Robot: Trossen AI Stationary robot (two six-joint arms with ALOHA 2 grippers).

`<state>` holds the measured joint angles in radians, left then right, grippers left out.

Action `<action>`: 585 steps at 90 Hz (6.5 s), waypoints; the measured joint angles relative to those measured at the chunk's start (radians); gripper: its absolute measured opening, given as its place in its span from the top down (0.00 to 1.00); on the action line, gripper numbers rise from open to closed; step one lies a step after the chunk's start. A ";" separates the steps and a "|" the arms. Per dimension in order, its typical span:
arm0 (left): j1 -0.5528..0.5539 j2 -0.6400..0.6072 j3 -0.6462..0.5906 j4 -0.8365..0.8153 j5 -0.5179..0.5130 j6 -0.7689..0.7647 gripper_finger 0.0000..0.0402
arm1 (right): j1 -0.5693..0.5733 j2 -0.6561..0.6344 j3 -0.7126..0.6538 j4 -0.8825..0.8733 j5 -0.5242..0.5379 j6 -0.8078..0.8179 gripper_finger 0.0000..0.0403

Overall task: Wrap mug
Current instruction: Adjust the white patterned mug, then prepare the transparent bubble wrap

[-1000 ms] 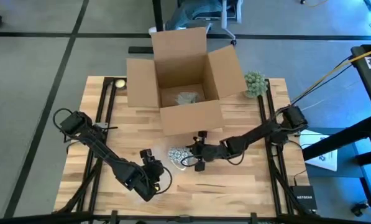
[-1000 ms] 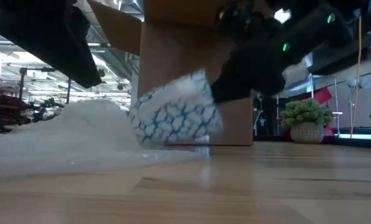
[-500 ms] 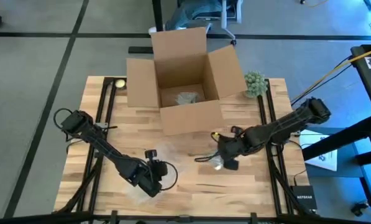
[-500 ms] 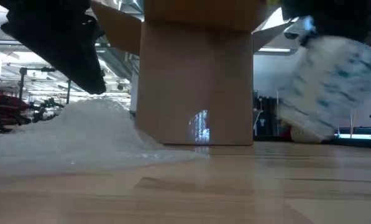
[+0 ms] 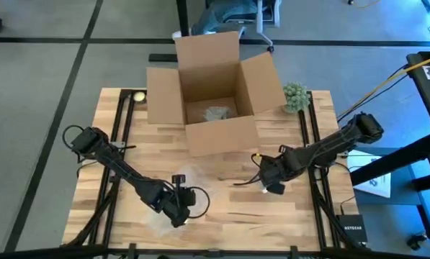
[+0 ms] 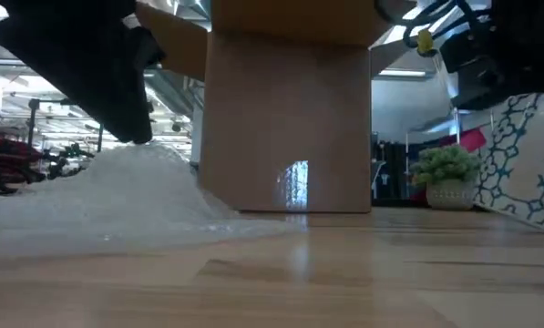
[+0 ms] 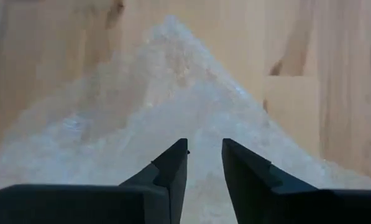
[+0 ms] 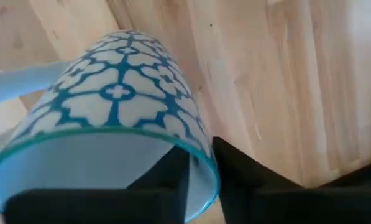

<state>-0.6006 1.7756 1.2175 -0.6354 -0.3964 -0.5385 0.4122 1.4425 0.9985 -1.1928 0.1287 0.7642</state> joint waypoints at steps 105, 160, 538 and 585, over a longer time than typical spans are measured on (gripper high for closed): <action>0.006 0.067 0.001 0.019 -0.086 0.179 1.00 | 0.065 0.028 -0.026 0.946 0.226 -0.585 0.49; -0.017 -0.020 0.020 -0.095 -0.173 0.100 1.00 | -0.006 0.535 0.003 1.499 0.193 -0.817 0.55; 0.034 -0.048 -0.277 0.171 -0.107 -0.175 0.52 | 0.046 0.340 0.079 0.736 0.047 -0.456 0.50; 0.106 -0.056 -0.278 0.090 -0.115 -0.120 0.97 | 0.067 0.340 0.079 0.776 0.044 -0.455 0.50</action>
<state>-0.4951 1.7191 0.9398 -0.5454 -0.5117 -0.6589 0.4789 1.7821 1.0779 -0.4164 0.1730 0.3096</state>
